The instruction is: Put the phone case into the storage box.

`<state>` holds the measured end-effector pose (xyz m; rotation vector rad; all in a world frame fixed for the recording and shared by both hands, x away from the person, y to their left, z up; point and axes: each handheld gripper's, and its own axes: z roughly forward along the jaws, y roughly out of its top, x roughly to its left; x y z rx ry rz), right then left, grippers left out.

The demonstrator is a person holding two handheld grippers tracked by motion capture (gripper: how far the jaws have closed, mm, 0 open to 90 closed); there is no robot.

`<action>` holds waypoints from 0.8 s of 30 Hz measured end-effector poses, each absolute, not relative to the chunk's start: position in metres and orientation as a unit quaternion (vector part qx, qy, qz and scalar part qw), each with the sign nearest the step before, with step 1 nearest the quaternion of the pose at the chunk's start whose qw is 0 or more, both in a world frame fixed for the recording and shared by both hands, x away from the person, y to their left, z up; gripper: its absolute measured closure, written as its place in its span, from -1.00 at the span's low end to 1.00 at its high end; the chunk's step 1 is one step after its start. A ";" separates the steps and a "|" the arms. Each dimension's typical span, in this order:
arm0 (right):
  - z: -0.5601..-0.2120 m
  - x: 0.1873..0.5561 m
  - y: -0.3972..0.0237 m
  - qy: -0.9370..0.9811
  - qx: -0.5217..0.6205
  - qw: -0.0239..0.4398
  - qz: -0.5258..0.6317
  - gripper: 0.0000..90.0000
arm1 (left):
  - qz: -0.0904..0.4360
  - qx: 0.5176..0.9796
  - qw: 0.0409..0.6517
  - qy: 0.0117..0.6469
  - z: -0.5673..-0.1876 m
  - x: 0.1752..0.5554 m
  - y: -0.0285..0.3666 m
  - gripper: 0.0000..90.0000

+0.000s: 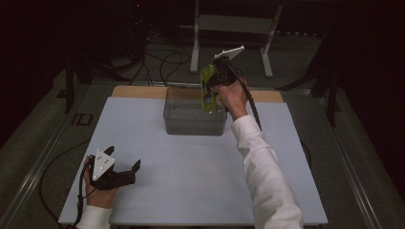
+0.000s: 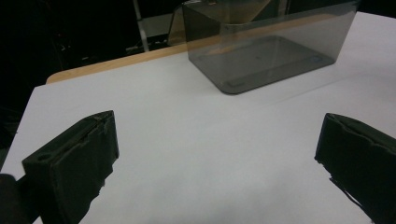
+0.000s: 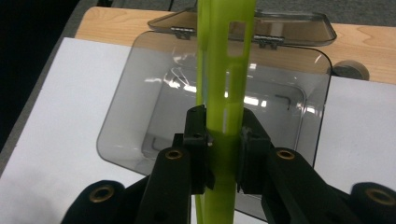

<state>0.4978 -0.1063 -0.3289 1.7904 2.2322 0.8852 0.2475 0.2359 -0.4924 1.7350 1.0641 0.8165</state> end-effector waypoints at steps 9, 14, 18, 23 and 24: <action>-0.336 0.504 -0.108 0.740 0.602 0.073 0.289 0.72 | 0.332 0.701 0.459 0.433 -0.492 0.247 0.237 -1.00; -0.342 0.507 -0.111 0.739 0.608 0.074 0.282 0.72 | 0.333 0.702 0.458 0.433 -0.492 0.247 0.237 -1.00; -0.345 0.510 -0.111 0.738 0.612 0.073 0.276 0.72 | 0.333 0.702 0.457 0.433 -0.492 0.247 0.237 -1.00; -0.349 0.512 -0.112 0.736 0.616 0.073 0.271 0.72 | 0.332 0.701 0.459 0.433 -0.492 0.246 0.238 -1.00; -0.349 0.513 -0.113 0.735 0.618 0.073 0.270 0.72 | 0.332 0.701 0.458 0.434 -0.492 0.246 0.238 -1.00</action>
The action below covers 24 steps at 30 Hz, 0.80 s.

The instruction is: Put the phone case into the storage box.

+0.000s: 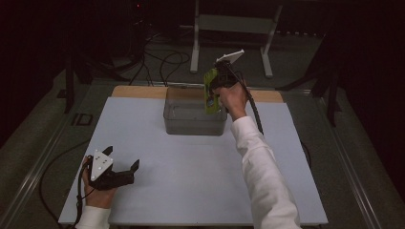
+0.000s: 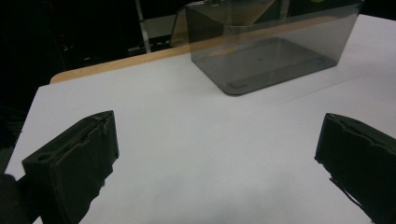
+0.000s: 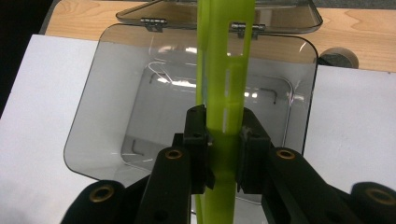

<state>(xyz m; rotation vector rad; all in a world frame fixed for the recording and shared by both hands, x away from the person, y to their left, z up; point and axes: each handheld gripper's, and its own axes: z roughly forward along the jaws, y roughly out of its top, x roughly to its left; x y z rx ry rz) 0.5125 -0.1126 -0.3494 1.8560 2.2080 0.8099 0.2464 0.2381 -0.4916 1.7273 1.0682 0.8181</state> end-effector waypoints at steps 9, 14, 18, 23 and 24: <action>-0.354 0.517 -0.116 0.730 0.626 0.069 0.267 0.72 | 0.332 0.702 0.458 0.433 -0.492 0.247 0.238 -1.00; -0.358 0.519 -0.118 0.728 0.629 0.069 0.262 0.72 | 0.331 0.702 0.458 0.433 -0.492 0.246 0.238 -1.00; -0.361 0.520 -0.119 0.727 0.633 0.068 0.257 0.72 | 0.331 0.702 0.458 0.433 -0.492 0.246 0.238 -1.00; -0.365 0.522 -0.120 0.725 0.637 0.069 0.254 0.72 | 0.331 0.702 0.458 0.433 -0.492 0.247 0.238 -1.00; -0.366 0.522 -0.121 0.725 0.637 0.069 0.252 0.72 | 0.332 0.702 0.458 0.433 -0.492 0.247 0.238 -1.00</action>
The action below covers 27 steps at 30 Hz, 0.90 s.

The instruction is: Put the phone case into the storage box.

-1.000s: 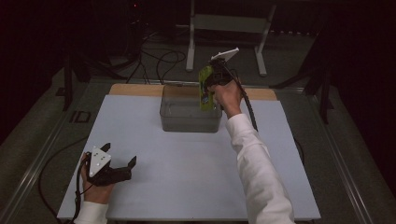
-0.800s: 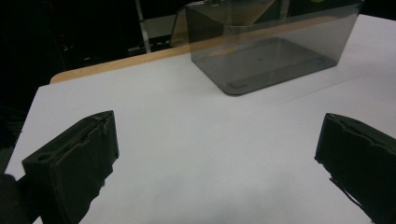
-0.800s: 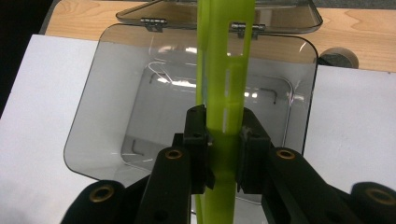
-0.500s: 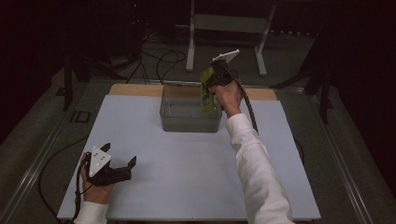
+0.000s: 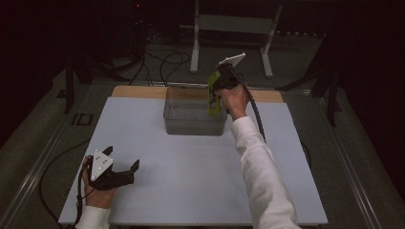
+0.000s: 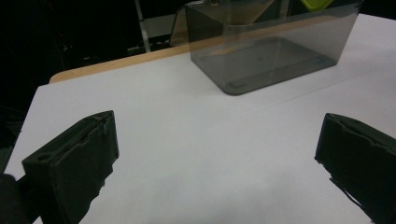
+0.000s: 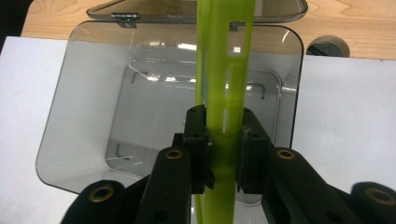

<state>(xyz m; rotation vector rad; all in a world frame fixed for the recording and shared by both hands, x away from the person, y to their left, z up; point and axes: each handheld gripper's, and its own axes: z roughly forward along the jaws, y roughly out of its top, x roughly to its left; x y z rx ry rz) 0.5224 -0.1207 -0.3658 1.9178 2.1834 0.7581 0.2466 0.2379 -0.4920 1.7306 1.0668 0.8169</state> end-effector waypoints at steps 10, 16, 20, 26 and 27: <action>-0.377 0.526 -0.127 0.723 0.644 0.068 0.240 0.72 | 0.330 0.702 0.458 0.433 -0.492 0.247 0.238 -1.00; -0.383 0.527 -0.129 0.722 0.648 0.064 0.234 0.72 | 0.330 0.703 0.458 0.433 -0.493 0.247 0.237 -1.00; -0.388 0.528 -0.130 0.724 0.648 0.065 0.228 0.72 | 0.330 0.704 0.457 0.432 -0.493 0.247 0.237 -1.00; -0.393 0.530 -0.129 0.726 0.649 0.063 0.219 0.72 | 0.329 0.705 0.456 0.432 -0.493 0.247 0.237 -1.00; -0.394 0.530 -0.129 0.726 0.649 0.063 0.219 0.72 | 0.329 0.704 0.457 0.432 -0.493 0.247 0.237 -1.00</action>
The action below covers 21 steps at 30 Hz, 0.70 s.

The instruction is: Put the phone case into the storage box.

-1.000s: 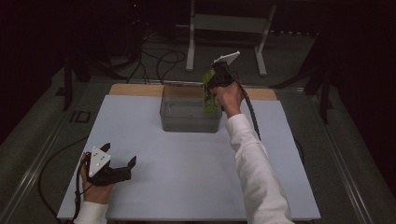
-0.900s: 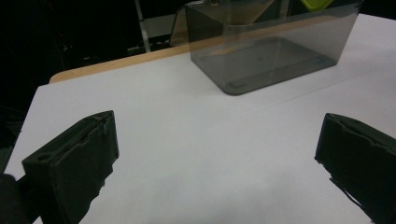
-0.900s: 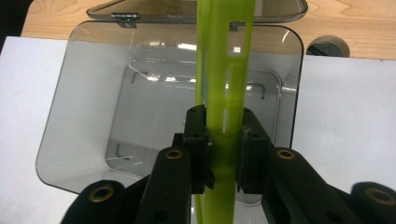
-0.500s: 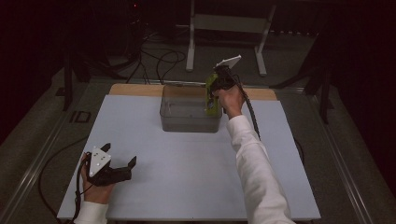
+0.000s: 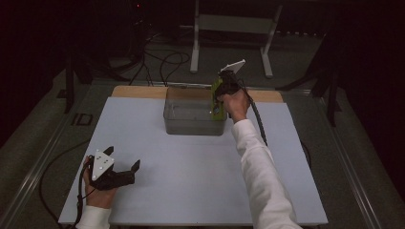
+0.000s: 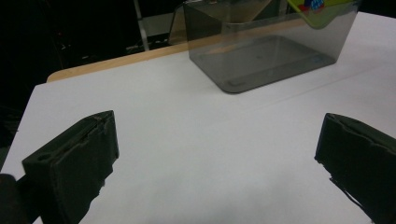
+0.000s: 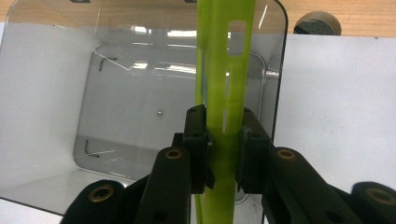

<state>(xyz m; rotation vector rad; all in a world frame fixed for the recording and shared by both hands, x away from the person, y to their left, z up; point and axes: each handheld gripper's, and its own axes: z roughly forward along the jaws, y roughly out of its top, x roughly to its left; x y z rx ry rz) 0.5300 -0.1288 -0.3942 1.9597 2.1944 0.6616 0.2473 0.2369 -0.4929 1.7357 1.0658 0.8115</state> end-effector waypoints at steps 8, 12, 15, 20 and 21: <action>-0.405 0.532 -0.129 0.726 0.652 0.059 0.210 0.72 | 0.329 0.703 0.458 0.433 -0.493 0.247 0.237 -1.00; -0.410 0.532 -0.130 0.725 0.655 0.056 0.206 0.72 | 0.329 0.703 0.457 0.433 -0.493 0.247 0.237 -1.00; -0.414 0.533 -0.130 0.726 0.656 0.054 0.201 0.72 | 0.330 0.703 0.458 0.433 -0.493 0.247 0.237 -1.00; -0.417 0.533 -0.129 0.728 0.655 0.055 0.195 0.72 | 0.330 0.703 0.458 0.433 -0.493 0.247 0.237 -1.00; -0.418 0.533 -0.128 0.727 0.656 0.055 0.194 0.72 | 0.330 0.703 0.458 0.433 -0.493 0.247 0.237 -1.00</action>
